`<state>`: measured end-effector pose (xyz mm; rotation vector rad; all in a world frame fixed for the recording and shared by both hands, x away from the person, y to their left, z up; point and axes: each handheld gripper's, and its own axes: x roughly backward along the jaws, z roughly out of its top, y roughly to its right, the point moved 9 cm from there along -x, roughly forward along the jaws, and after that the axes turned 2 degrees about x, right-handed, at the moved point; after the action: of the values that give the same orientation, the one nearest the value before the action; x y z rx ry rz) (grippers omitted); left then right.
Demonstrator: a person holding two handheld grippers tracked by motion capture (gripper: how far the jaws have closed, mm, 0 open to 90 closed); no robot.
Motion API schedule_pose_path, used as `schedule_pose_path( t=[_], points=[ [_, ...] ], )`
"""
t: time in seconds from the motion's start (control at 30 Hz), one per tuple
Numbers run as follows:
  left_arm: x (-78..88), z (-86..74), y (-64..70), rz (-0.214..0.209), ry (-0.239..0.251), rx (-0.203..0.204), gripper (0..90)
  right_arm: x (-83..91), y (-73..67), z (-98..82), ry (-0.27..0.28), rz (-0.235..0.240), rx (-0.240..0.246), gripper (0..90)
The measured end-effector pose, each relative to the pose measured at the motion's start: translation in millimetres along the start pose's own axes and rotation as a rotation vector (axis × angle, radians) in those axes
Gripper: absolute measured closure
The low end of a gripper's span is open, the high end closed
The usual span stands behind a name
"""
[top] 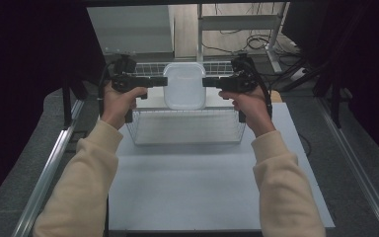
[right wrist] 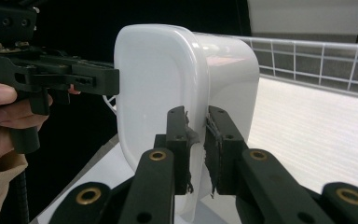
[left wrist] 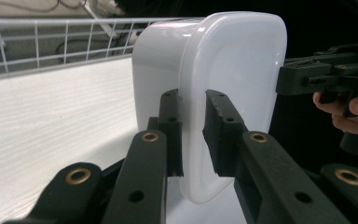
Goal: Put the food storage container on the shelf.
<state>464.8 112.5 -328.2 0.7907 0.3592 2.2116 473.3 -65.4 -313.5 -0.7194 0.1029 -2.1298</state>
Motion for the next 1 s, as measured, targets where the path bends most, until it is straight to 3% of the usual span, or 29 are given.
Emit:
schedule_pose_path(
  t=[0.37, 0.4, 0.43, 0.47, 0.5, 0.53, 0.57, 0.6, 0.67, 0.7, 0.8, 1.0],
  points=[
    [-9.9, 11.2, -13.9, -0.008, -0.041, 0.064, 77.3, -17.3, 18.4, 9.2, -0.038, 0.002, -0.08, 77.4],
    [-12.6, 14.2, -18.0, -0.028, -0.063, 0.092, 77.2, -19.2, 21.1, 10.6, -0.039, 0.007, -0.094, 76.9],
    [-12.6, 14.2, -18.0, -0.028, -0.063, 0.092, 77.2, -20.8, 23.3, 11.6, -0.04, 0.009, -0.109, 76.4],
    [-16.0, 16.7, -20.9, -0.042, -0.067, 0.126, 77.0, -22.4, 25.5, 12.3, -0.041, 0.009, -0.12, 75.8],
    [-16.0, 16.7, -20.9, -0.042, -0.067, 0.126, 76.9, -23.6, 27.2, 12.8, -0.041, 0.009, -0.13, 75.4],
    [-20.4, 18.9, -25.1, -0.054, -0.069, 0.162, 76.6, -25.7, 29.7, 13.2, -0.044, 0.008, -0.15, 74.7],
    [-20.4, 18.9, -25.1, -0.054, -0.069, 0.162, 76.2, -25.7, 29.7, 13.2, -0.044, 0.008, -0.15, 74.7],
    [-23.2, 19.3, -28.1, -0.06, -0.072, 0.173, 75.6, -29.2, 34.2, 14.1, -0.049, 0.006, -0.189, 73.3],
    [-27.1, 19.5, -32.5, -0.064, -0.076, 0.195, 74.8, -30.4, 35.9, 14.3, -0.05, 0.005, -0.199, 72.6],
    [-32.5, 20.8, -36.5, -0.069, -0.065, 0.23, 74.2, -33.8, 40.8, 14.2, -0.055, 0.001, -0.226, 70.8],
    [-38.2, 20.3, -41.2, -0.067, -0.066, 0.264, 72.5, -40.1, 47.7, 12.1, -0.061, -0.002, -0.28, 67.3],
    [-44.9, 18.4, -47.6, -0.07, -0.059, 0.299, 69.9, -49.3, 58.5, 7.8, -0.049, 0.03, -0.368, 63.9]
  ],
)
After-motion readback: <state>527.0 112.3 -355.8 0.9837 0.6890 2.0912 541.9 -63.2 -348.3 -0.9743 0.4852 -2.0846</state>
